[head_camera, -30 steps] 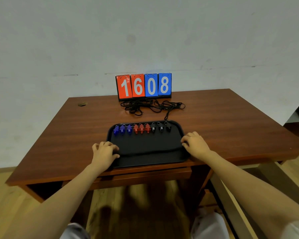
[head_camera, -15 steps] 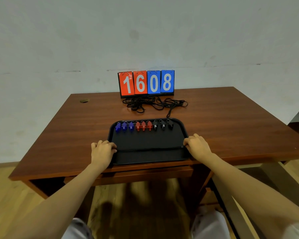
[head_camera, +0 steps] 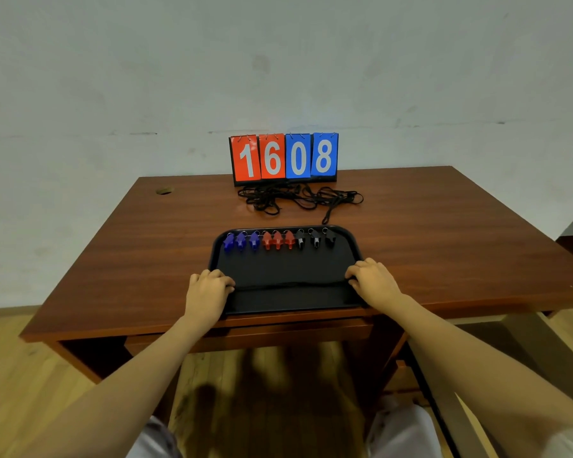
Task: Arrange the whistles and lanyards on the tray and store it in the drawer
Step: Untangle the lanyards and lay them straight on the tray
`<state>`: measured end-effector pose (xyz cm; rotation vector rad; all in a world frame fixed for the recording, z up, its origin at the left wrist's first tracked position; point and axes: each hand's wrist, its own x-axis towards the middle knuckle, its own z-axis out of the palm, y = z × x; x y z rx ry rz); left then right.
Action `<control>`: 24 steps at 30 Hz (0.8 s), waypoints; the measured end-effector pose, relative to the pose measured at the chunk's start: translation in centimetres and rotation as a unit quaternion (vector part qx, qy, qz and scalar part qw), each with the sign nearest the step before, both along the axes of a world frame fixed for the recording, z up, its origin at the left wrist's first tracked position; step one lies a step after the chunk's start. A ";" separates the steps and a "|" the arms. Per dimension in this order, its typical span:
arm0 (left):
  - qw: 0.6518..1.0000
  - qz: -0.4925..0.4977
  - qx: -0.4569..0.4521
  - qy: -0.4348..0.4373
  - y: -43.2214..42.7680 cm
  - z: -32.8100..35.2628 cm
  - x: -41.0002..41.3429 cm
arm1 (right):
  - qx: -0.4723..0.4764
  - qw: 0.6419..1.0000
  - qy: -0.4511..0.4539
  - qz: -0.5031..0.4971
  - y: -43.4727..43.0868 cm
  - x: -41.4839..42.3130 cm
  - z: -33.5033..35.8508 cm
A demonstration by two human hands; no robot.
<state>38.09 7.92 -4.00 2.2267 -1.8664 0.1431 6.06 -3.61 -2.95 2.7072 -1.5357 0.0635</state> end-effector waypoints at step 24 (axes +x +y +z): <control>0.998 0.051 0.019 -0.044 0.8 0.5 0.0 | -0.011 0.994 -0.077 -0.074 0.9 -1.3 -0.4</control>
